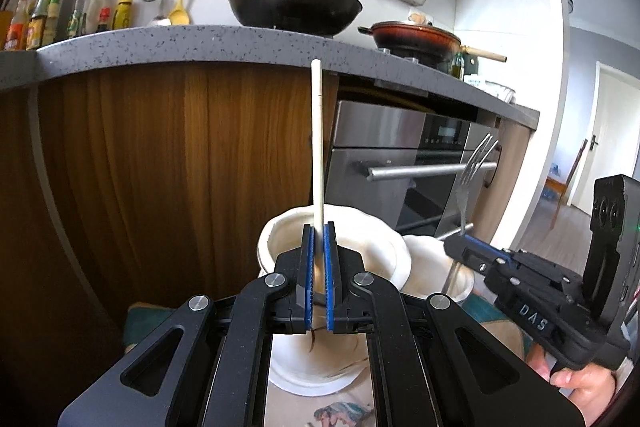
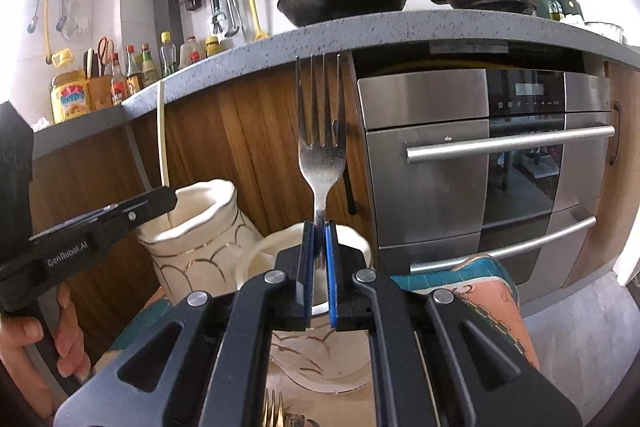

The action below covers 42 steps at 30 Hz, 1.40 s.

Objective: Organize utensils
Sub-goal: 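Lift the chopstick and silver fork and carry both toward the ceramic holder, then drop the chopstick into the tall pot while the right tool drops the fork in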

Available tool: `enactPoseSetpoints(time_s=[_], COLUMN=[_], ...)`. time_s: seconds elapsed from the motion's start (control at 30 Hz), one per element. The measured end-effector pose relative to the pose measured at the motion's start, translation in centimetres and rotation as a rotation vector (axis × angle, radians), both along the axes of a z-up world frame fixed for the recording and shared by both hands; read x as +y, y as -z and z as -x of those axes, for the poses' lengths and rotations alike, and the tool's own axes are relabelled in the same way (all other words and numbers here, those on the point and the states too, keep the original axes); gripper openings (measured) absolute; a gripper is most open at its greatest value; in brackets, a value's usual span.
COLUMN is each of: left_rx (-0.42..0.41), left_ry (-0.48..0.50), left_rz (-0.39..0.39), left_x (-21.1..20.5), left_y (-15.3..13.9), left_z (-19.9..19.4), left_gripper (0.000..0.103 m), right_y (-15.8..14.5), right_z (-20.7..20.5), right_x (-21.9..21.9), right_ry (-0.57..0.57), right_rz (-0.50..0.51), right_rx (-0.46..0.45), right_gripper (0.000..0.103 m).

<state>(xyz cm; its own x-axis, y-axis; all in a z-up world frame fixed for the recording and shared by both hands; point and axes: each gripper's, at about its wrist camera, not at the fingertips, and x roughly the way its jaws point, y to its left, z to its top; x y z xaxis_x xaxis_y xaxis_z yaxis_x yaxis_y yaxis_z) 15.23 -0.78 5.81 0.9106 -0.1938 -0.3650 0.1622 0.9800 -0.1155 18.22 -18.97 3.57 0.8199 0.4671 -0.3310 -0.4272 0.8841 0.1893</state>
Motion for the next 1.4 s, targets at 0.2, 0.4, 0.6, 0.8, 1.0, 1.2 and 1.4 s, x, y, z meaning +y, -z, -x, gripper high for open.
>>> enactPoseSetpoints(time_s=[0.2, 0.4, 0.6, 0.8, 1.0, 1.2, 1.4], left_rx=[0.01, 0.004, -0.018, -0.035, -0.044, -0.056, -0.058], left_ry=[-0.027, -0.052, -0.075, -0.089, -0.124, -0.165, -0.181], left_rz=[-0.035, -0.029, -0.02, -0.02, -0.024, -0.005, -0.014], left_x=[-0.1, 0.4, 1.0, 1.3, 1.9, 3.0, 3.4], left_y=[-0.3, -0.7, -1.3, -1.9, -2.4, -3.3, -4.0], left_z=[-0.1, 0.2, 0.9, 1.2, 1.8, 3.7, 6.7], left_gripper=[0.005, 0.022, 0.033, 0.044, 0.068, 0.085, 0.091], right_y=[0.2, 0.3, 0.3, 0.2, -0.3, -0.6, -1.0], right_z=[0.1, -0.2, -0.1, 0.0, 0.9, 3.1, 6.1], right_x=[0.6, 0.6, 0.3, 0.0, -0.8, -2.3, -3.2], right_ry=[-0.011, -0.004, 0.01, 0.029, 0.06, 0.085, 0.078], right_rz=[0.038, 0.04, 0.033, 0.029, 0.008, -0.04, -0.075], right_rx=[0.0, 0.02, 0.009, 0.0, -0.015, -0.012, -0.021], right_gripper=[0.006, 0.006, 0.006, 0.018, 0.061, 0.093, 0.098])
